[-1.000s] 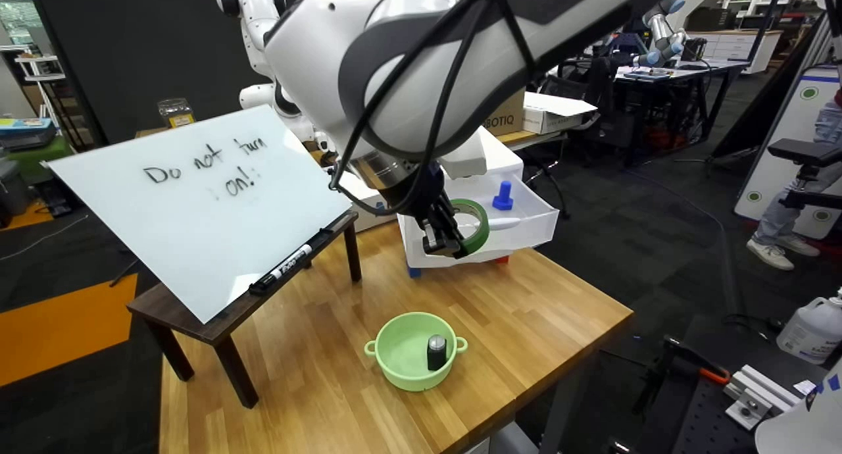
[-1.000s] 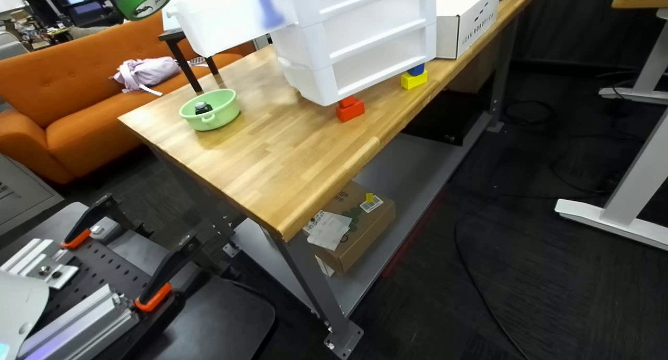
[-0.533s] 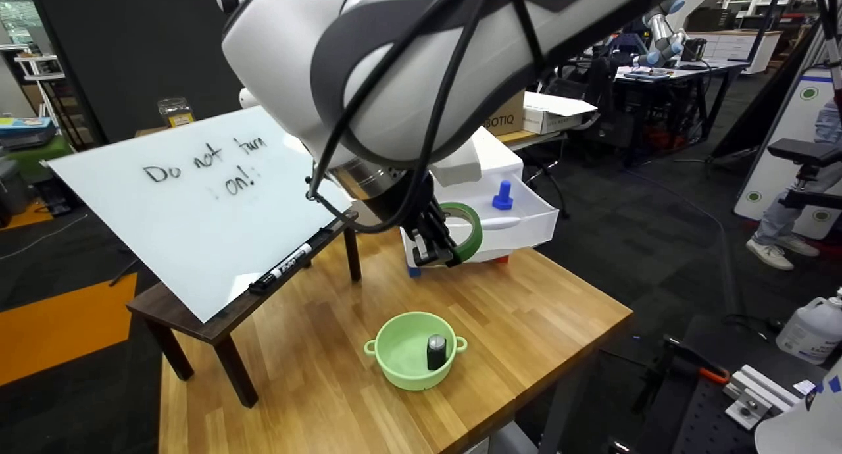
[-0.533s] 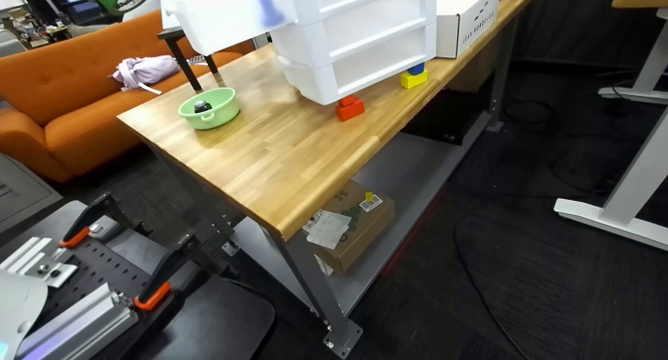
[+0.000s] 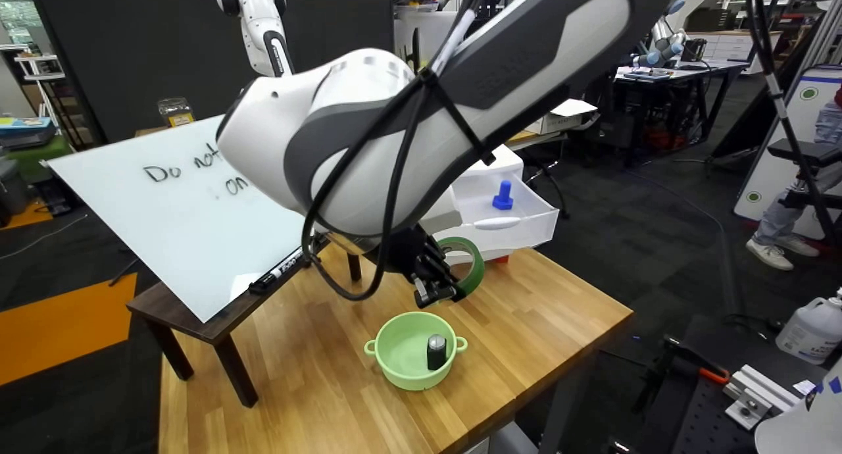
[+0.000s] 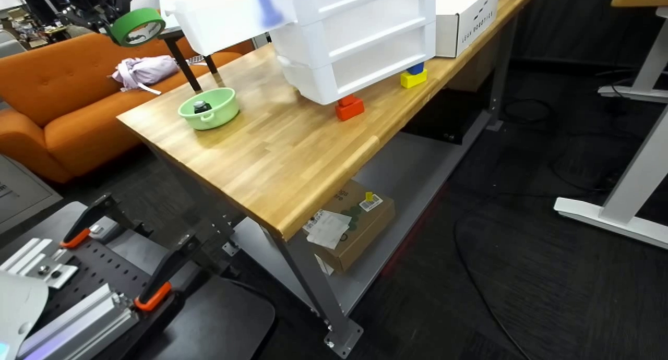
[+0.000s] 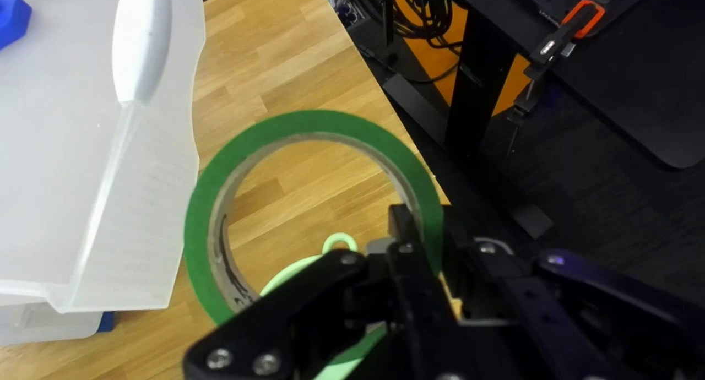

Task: Remove the masking tape from the object and put it on the table

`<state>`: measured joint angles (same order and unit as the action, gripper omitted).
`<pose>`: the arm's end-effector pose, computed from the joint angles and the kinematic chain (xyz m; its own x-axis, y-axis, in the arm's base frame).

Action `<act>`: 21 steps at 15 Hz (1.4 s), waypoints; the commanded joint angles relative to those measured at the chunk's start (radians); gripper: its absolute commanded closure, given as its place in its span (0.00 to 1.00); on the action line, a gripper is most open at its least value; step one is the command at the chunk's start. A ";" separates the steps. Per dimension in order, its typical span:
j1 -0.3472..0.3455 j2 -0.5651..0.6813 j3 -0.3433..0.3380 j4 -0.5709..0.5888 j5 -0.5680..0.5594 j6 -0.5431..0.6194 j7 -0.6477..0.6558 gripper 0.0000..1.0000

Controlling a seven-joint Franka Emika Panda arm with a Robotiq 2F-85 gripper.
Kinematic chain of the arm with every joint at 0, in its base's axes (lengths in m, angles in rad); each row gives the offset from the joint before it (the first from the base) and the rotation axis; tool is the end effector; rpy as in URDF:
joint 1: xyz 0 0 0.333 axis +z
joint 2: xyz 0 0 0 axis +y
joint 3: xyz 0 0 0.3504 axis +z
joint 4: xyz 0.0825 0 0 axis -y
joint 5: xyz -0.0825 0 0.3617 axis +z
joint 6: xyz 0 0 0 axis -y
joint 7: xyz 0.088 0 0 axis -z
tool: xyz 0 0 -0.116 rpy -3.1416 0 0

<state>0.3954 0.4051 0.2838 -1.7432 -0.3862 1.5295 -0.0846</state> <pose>0.4813 0.3106 0.3592 0.5590 0.5926 -0.5799 0.7932 -0.5859 0.1660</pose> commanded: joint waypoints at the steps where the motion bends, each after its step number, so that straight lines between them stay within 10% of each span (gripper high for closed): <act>1: -0.002 0.026 -0.013 0.060 -0.007 -0.049 -0.017 0.96; 21: -0.184 -0.029 -0.075 -0.012 0.151 0.093 -0.134 0.96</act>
<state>0.2416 0.4198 0.2130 -1.6981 -0.2778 1.5577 -0.1899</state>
